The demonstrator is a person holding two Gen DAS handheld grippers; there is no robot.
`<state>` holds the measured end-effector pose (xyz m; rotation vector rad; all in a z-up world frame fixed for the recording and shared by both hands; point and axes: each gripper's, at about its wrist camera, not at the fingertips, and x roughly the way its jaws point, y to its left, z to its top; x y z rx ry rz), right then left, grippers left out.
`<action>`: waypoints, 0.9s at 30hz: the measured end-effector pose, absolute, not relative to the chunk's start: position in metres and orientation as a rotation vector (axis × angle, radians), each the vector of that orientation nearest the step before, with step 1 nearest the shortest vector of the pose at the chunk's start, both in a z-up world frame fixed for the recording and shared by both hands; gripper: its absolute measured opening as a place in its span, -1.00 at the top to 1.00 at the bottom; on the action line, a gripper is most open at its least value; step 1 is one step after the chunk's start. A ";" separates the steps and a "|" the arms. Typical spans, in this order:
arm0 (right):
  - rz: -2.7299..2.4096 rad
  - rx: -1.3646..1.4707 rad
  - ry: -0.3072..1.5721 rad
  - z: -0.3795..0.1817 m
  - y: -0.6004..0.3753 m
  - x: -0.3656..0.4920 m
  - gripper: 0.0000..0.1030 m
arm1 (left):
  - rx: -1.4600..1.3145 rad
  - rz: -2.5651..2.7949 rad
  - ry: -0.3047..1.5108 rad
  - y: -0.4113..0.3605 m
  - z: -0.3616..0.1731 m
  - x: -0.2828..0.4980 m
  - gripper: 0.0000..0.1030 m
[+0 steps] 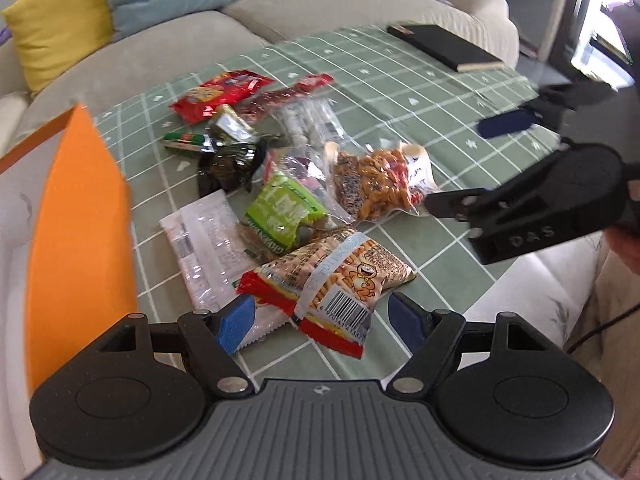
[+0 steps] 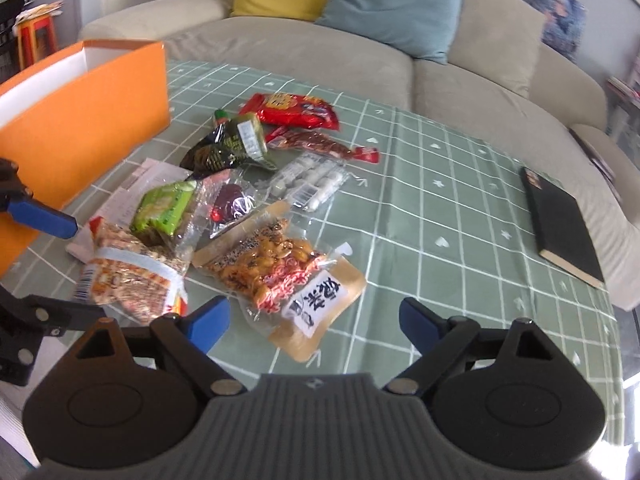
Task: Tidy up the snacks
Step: 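Grasp the cartoon-print peanut bag with the left gripper while the right gripper approaches the nut bag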
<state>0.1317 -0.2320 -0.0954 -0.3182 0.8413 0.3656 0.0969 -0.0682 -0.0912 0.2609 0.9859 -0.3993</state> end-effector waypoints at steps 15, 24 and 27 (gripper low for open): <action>0.524 -0.252 0.843 -0.131 -0.221 0.165 -0.69 | 0.360 -0.457 1.076 -0.081 -0.122 0.122 -0.72; 0.517 -0.243 0.843 -0.140 -0.219 0.164 -0.61 | 0.280 -0.400 1.064 -0.079 -0.119 0.119 -0.08; 0.518 -0.254 0.832 -0.137 -0.217 0.160 -0.45 | 0.257 -0.366 1.058 -0.078 -0.119 0.118 0.10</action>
